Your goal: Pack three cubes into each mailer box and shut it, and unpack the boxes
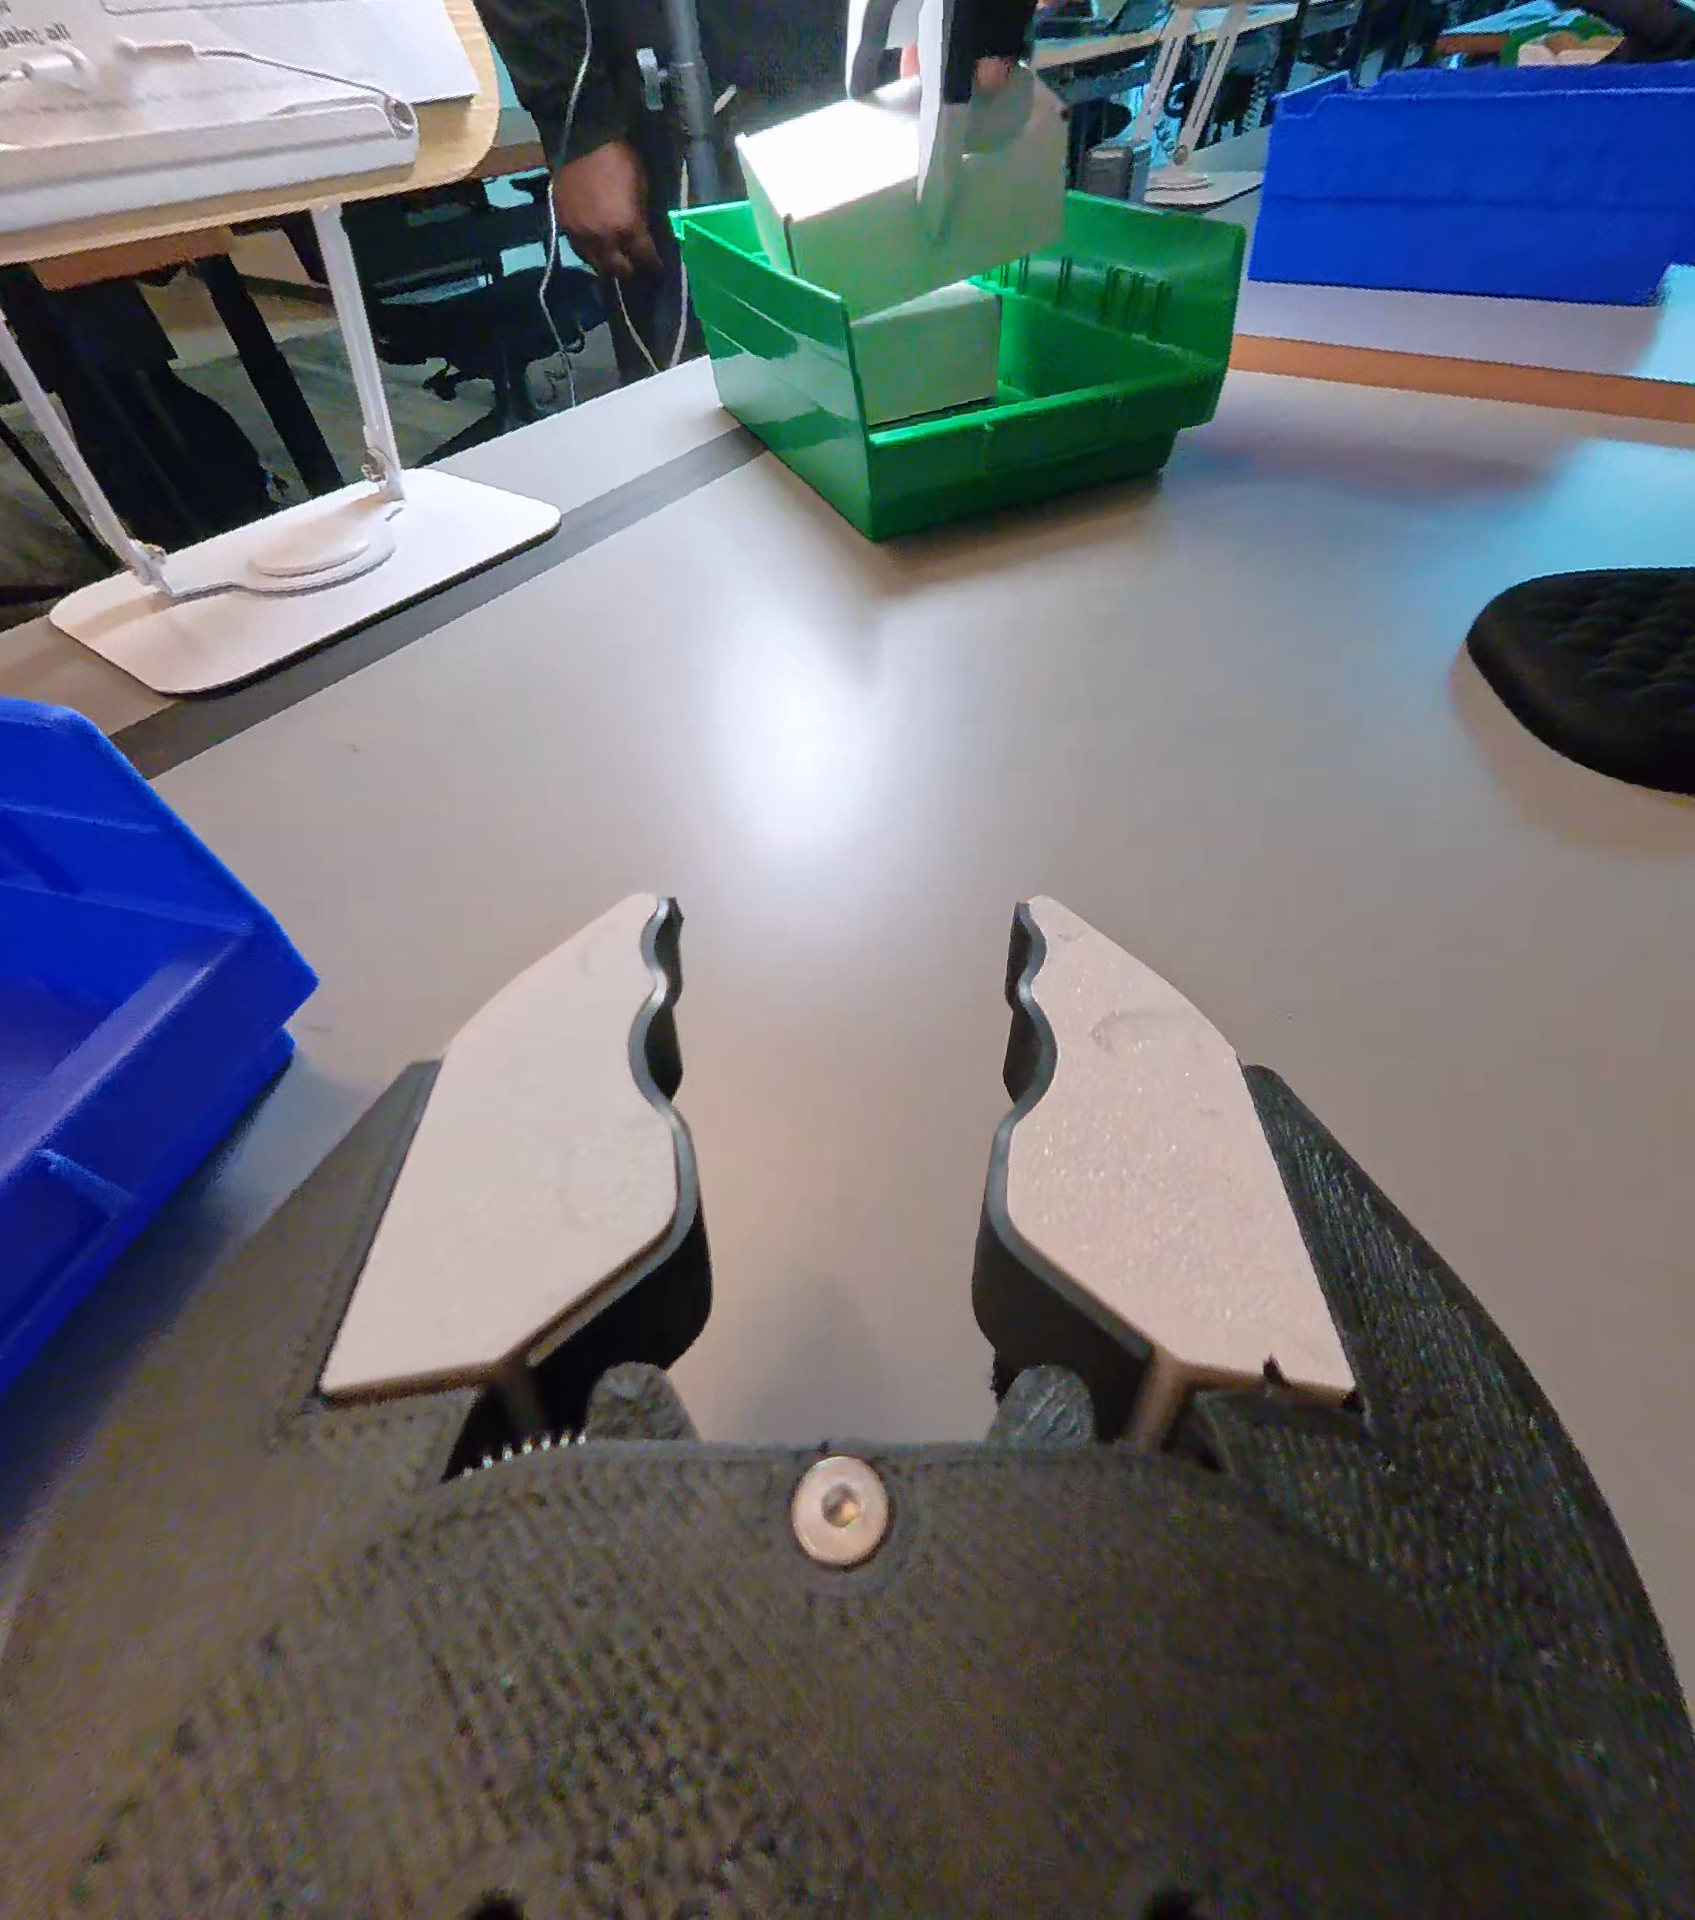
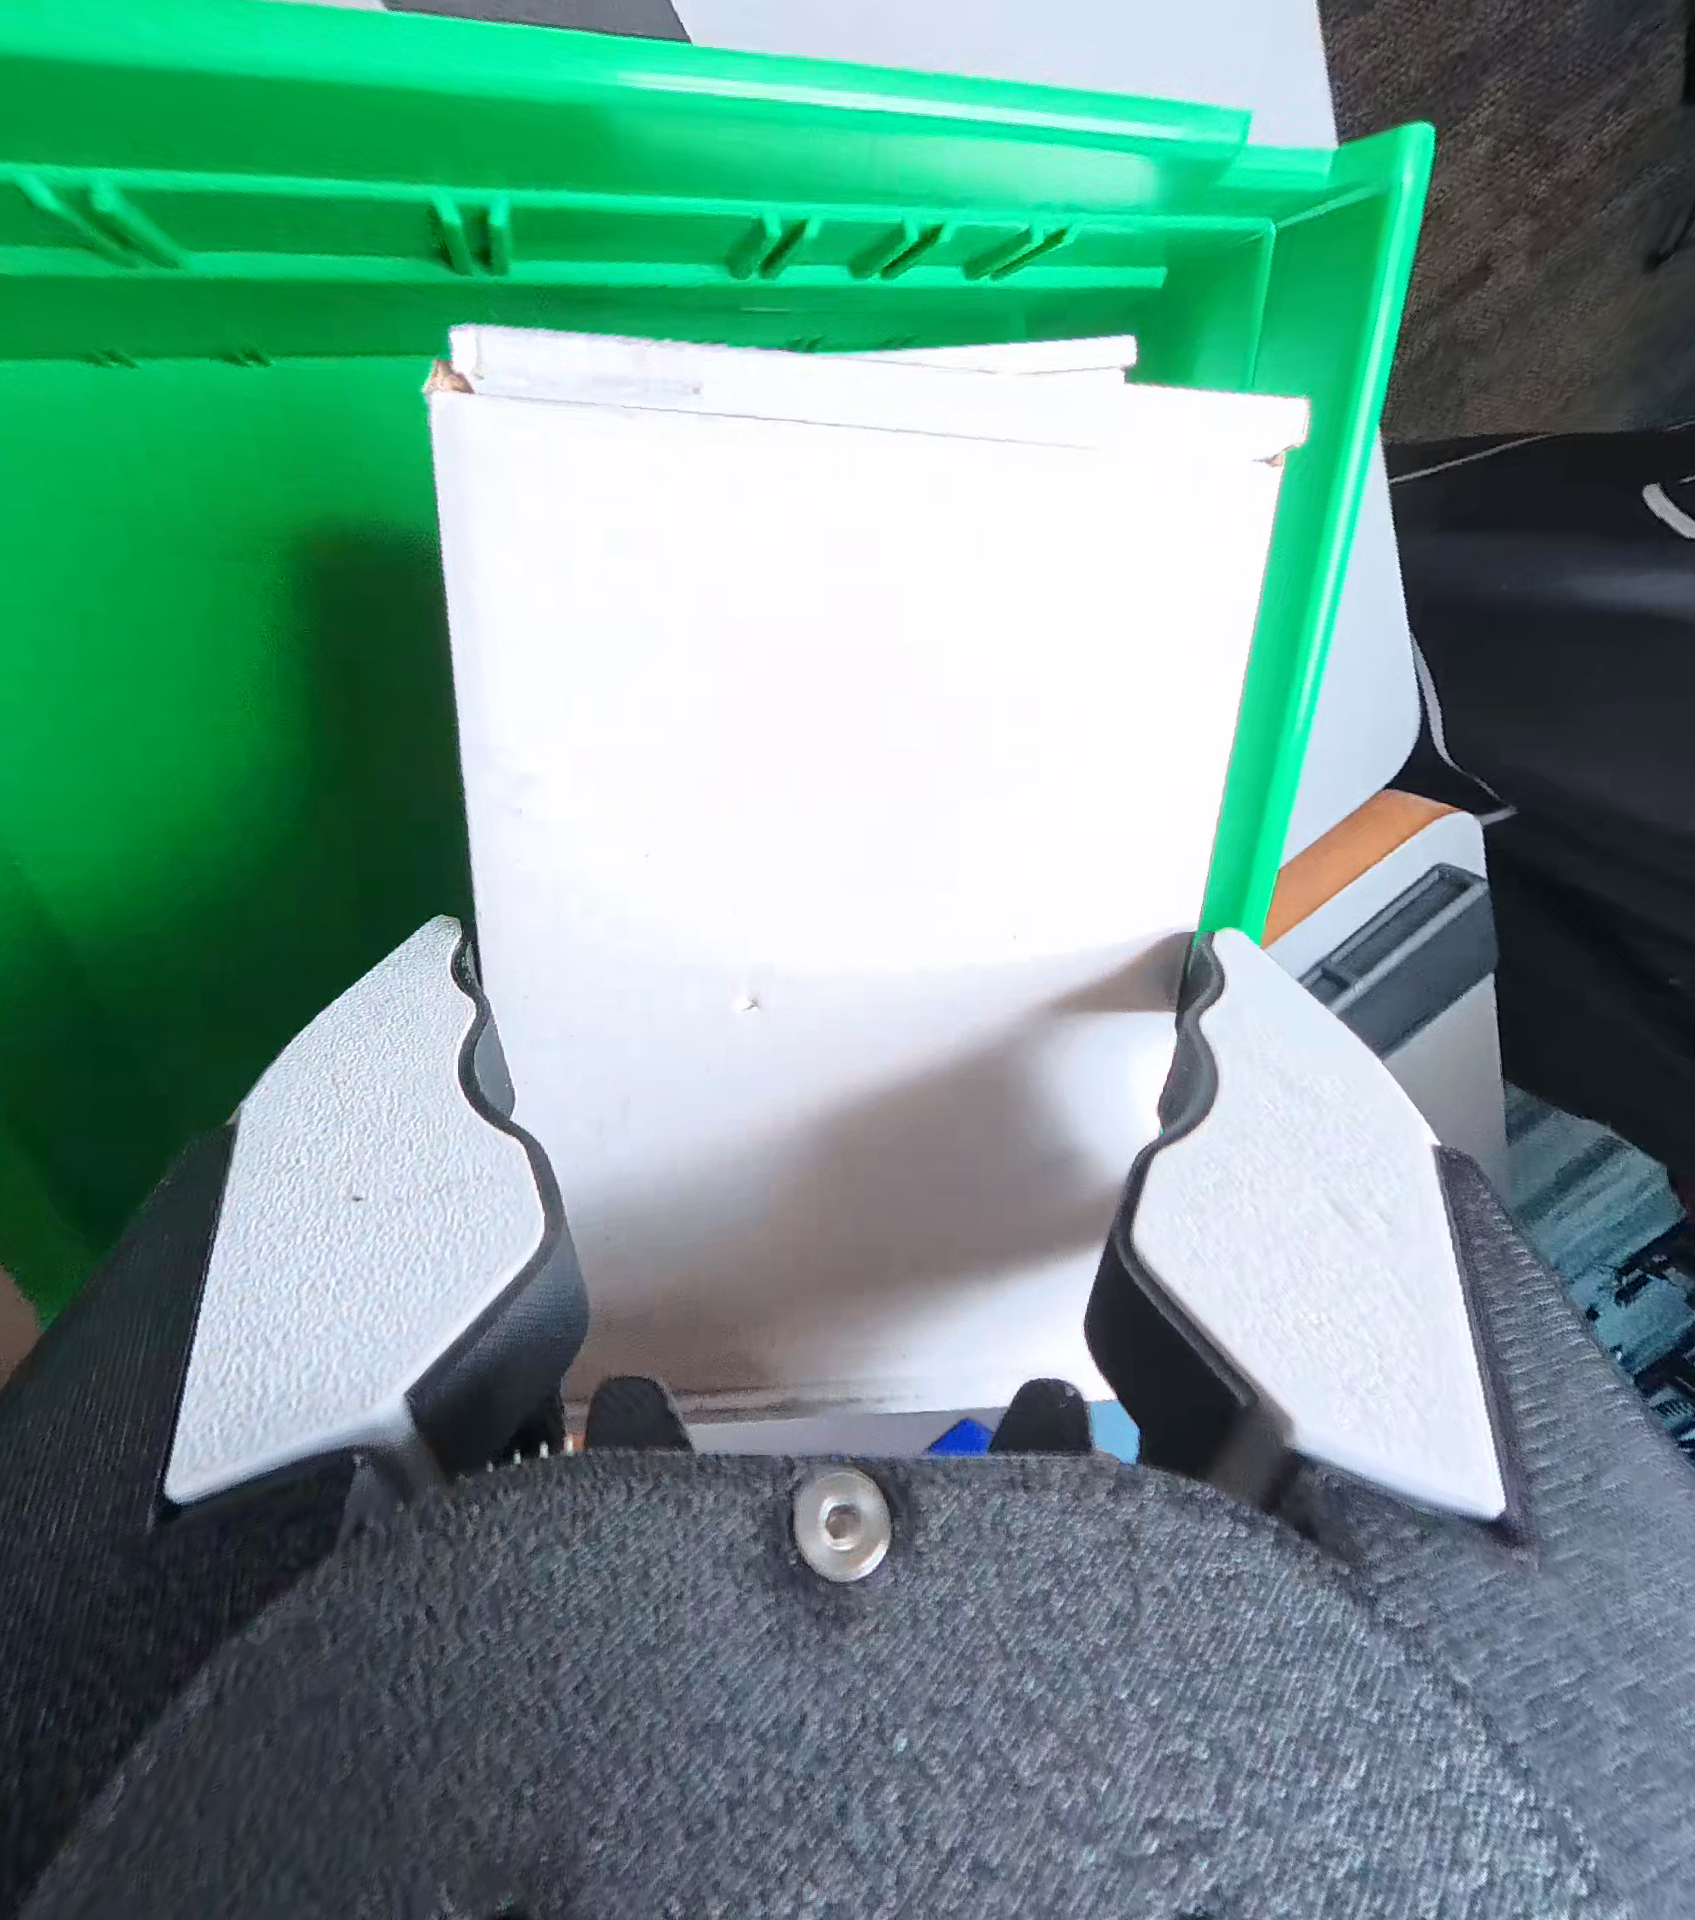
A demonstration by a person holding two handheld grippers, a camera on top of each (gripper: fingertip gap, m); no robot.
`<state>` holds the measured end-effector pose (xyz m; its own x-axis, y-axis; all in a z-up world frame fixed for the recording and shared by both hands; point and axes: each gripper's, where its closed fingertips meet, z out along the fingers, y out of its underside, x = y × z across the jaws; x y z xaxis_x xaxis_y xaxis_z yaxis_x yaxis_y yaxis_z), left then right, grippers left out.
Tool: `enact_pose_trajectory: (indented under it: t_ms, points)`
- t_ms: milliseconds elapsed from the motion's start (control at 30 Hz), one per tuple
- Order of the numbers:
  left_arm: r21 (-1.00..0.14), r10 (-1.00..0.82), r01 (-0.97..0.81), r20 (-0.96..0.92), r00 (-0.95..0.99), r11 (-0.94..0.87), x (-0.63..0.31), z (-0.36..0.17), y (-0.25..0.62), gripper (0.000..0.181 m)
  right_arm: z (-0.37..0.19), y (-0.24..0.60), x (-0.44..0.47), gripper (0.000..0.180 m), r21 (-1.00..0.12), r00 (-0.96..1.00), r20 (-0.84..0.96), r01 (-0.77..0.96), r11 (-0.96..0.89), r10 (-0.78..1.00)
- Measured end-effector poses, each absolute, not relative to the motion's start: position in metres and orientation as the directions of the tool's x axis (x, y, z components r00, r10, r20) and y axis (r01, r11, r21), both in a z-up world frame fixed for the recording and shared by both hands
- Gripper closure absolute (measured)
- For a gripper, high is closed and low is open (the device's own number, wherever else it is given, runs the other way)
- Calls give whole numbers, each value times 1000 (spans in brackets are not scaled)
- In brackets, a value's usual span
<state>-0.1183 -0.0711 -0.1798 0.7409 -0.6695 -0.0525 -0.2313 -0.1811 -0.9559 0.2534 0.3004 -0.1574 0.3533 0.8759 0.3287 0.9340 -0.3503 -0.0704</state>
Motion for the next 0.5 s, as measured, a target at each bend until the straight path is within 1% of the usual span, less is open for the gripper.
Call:
enact_pose_trajectory:
  t_ms: [133,333,500]
  points:
    - [-952,-663,-226,-35,748,-206,-120,-186,-66,121,-168,298,242,56,-55,298,290,954,-295,910]
    - [-948,-670,-228,-22,742,-222,-118,-191,-64,121,-178,256,223,56,-67,194,230,981,-184,953]
    - [-950,-676,-230,-27,736,-211,-115,-189,-65,122,-193,227,212,57,-71,156,211,987,-144,965]
